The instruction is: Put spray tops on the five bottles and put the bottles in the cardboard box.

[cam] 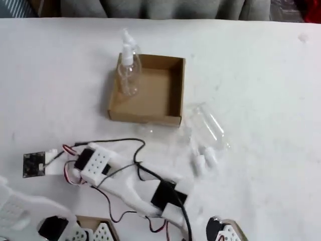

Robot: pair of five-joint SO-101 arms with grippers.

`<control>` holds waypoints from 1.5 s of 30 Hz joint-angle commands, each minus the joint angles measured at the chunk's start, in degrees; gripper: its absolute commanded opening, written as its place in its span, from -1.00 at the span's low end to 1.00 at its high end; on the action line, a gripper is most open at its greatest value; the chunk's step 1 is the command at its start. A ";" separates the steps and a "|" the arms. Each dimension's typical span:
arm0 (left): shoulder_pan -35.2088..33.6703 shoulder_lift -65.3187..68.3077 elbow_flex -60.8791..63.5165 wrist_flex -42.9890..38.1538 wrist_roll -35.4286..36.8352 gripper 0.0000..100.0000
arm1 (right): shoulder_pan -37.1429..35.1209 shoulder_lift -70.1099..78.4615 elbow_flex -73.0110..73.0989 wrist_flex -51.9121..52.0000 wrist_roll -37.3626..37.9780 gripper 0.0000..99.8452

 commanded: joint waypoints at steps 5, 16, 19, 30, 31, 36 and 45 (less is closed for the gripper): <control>-0.40 -1.10 -3.34 0.35 -0.53 -0.96 | 0.13 5.41 -10.73 2.51 -0.44 -0.97; 1.89 -1.71 -3.78 4.31 -0.53 -0.96 | 6.02 -2.42 -13.19 12.79 -3.69 -0.97; 4.44 -1.71 -6.51 8.79 -0.53 -0.96 | 8.40 -8.66 -13.10 17.80 -8.53 -0.97; 17.27 -1.71 -24.09 32.88 -0.26 -0.96 | 13.93 -36.00 -12.84 39.52 -13.45 -0.97; 18.77 -1.71 -25.32 34.73 -0.26 -0.96 | 14.29 -38.46 -12.84 41.45 -13.45 -0.97; 26.59 -1.80 -29.19 40.44 -0.18 -0.96 | 18.77 -49.54 -12.84 49.63 -13.45 -0.97; 36.97 -8.84 -25.05 40.44 -0.44 -0.96 | 37.67 -59.03 -9.41 53.32 -13.45 -0.97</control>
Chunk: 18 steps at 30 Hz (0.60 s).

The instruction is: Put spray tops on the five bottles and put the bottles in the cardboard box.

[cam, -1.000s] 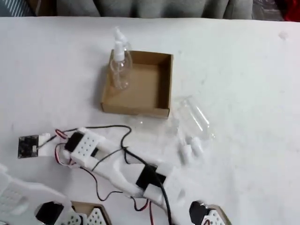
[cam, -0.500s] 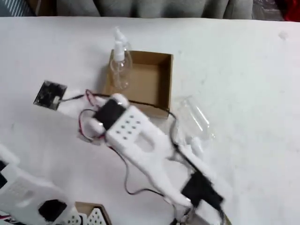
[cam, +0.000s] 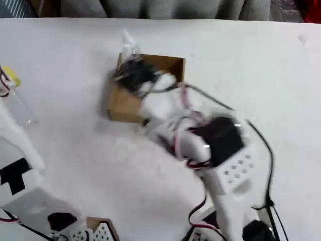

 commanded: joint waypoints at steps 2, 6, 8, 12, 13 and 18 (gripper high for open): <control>7.96 -9.89 5.63 -0.88 -0.62 -0.96 | 9.89 -4.53 4.22 1.45 -0.44 -0.97; 12.18 -18.07 17.67 -6.24 -0.62 -0.96 | 13.41 -6.55 8.35 0.31 -0.53 -0.97; 14.11 -23.16 24.79 -9.67 -0.70 -0.96 | 14.81 -7.60 10.20 -0.57 -1.41 -0.97; 18.68 -33.89 40.70 -18.46 -0.70 -0.96 | 15.43 -8.84 13.36 -2.24 -2.20 -0.97; 20.00 -36.53 44.57 -20.92 -0.70 -0.96 | 15.43 -8.84 13.71 -2.95 -2.20 -0.97; 26.42 -48.31 60.75 -32.09 -0.70 -0.96 | 15.43 -8.84 13.98 -6.73 -5.27 -0.97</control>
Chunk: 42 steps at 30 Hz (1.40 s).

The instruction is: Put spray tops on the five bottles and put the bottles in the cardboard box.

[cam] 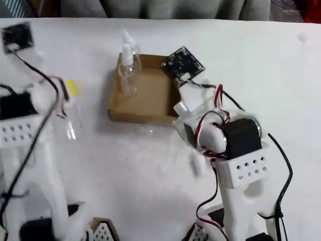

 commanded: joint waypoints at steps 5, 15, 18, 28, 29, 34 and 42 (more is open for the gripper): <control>10.95 -20.79 21.80 -15.91 -0.70 -0.96 | 0.75 -1.54 -0.35 -8.04 -11.25 -0.97; 17.19 -37.58 43.43 -32.26 -0.79 -0.96 | 0.22 -5.58 2.55 -8.31 -11.69 -0.97; 18.77 -43.38 49.58 -36.48 -5.54 -0.96 | 0.13 -9.63 6.59 -8.92 -11.69 -0.97; 24.57 -68.44 66.46 -44.57 -12.40 -0.96 | 0.13 -22.11 21.63 -26.42 -11.69 -0.97; 25.19 -70.81 67.34 -44.57 -12.40 -0.96 | 0.13 -22.81 23.21 -28.79 -11.69 -0.97; 27.12 -79.60 70.42 -44.66 -12.04 -0.96 | 0.13 -25.27 29.27 -41.63 -12.40 -0.97; 27.38 -79.87 76.04 -56.79 -11.96 -0.96 | 0.13 -25.27 33.23 -63.16 -27.52 -0.97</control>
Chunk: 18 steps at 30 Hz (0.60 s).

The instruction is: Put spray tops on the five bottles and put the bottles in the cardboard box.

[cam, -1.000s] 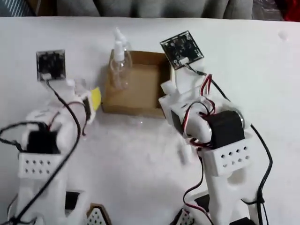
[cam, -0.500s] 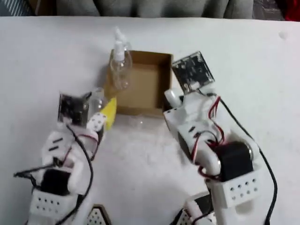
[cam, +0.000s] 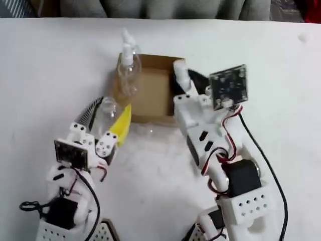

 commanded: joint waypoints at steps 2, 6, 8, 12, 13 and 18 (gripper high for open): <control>0.48 -1.10 4.66 -10.55 -0.09 -0.96 | -0.04 -1.19 1.32 -15.96 -8.44 -0.97; 0.66 -1.10 9.41 -16.09 -0.09 -0.96 | -0.04 -1.19 2.99 -28.09 -12.31 -0.97; 0.75 -1.10 11.52 -18.46 -0.09 -0.96 | -0.57 -1.10 3.60 -34.59 -13.54 -0.97; 0.84 -1.01 12.92 -18.73 0.00 -0.96 | -6.64 -0.75 3.52 -43.56 -13.45 -0.97; 0.84 -1.01 12.92 -18.46 0.00 -0.96 | -8.84 -0.75 3.25 -44.70 -13.45 -0.97; 0.84 -1.01 12.92 -18.37 0.00 -0.96 | -18.07 -0.48 1.67 -46.46 -13.36 -0.97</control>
